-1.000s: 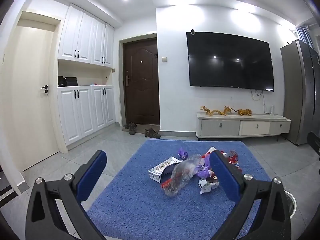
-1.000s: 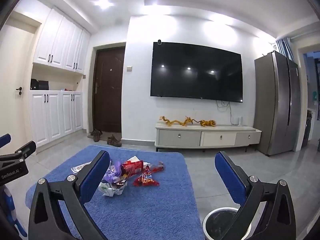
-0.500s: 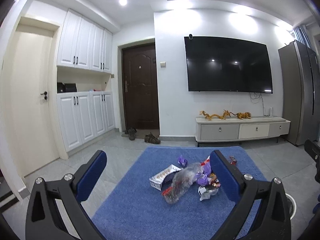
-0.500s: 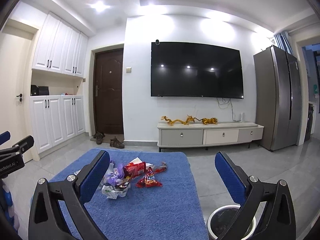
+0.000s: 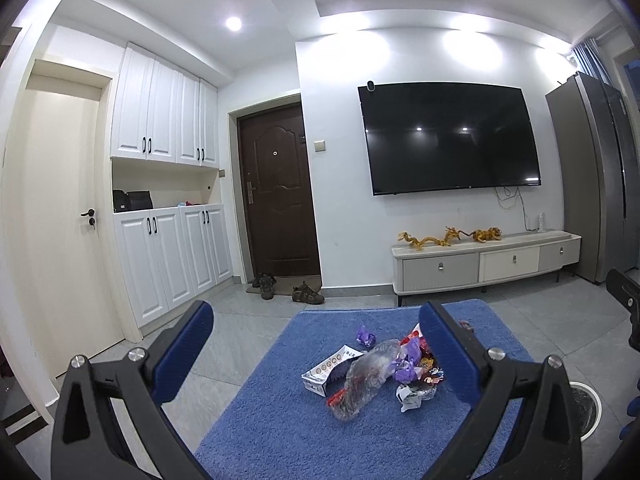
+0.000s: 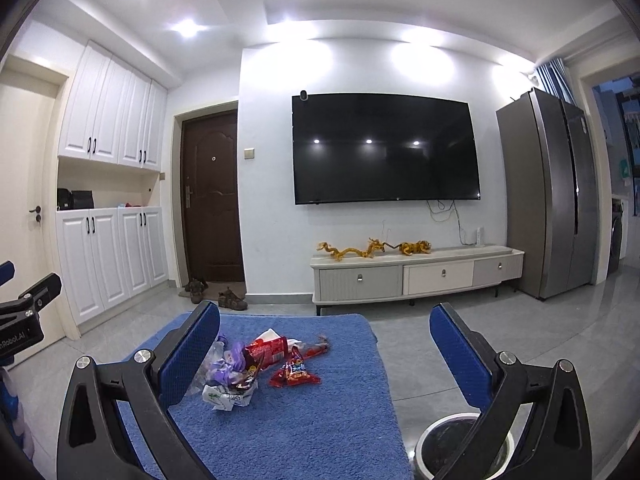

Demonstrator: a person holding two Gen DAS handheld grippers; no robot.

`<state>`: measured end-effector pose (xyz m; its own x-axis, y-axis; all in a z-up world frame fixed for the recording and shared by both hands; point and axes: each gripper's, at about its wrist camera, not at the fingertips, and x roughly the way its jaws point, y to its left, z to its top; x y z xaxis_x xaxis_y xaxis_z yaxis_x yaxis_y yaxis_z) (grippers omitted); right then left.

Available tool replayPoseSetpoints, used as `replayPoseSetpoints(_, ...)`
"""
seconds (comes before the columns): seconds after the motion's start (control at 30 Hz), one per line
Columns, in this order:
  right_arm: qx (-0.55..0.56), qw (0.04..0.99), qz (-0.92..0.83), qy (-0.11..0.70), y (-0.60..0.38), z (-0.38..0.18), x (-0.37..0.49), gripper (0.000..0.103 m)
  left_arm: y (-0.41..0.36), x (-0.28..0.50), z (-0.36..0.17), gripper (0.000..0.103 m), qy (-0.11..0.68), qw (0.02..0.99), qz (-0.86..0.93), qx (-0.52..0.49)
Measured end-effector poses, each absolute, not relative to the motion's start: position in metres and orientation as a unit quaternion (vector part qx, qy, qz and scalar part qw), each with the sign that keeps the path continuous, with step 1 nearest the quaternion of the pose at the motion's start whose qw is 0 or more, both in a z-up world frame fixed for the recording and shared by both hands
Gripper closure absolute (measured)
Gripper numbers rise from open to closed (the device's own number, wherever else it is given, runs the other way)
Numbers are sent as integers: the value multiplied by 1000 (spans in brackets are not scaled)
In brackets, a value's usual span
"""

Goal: Collect trash
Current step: 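Move both grippers toward the trash pile on the blue rug, then grasp the red chip bag with the right gripper while the left grasps the clear bottle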

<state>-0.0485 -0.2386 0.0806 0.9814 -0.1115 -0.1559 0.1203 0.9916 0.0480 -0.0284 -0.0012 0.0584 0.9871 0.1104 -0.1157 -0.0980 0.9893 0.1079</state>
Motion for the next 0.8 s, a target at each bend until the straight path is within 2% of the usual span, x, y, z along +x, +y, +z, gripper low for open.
replayPoseSetpoints(0.8, 27, 982, -35, 182, -248, 29, 43, 0, 6, 73, 23, 0, 152, 988, 36, 12)
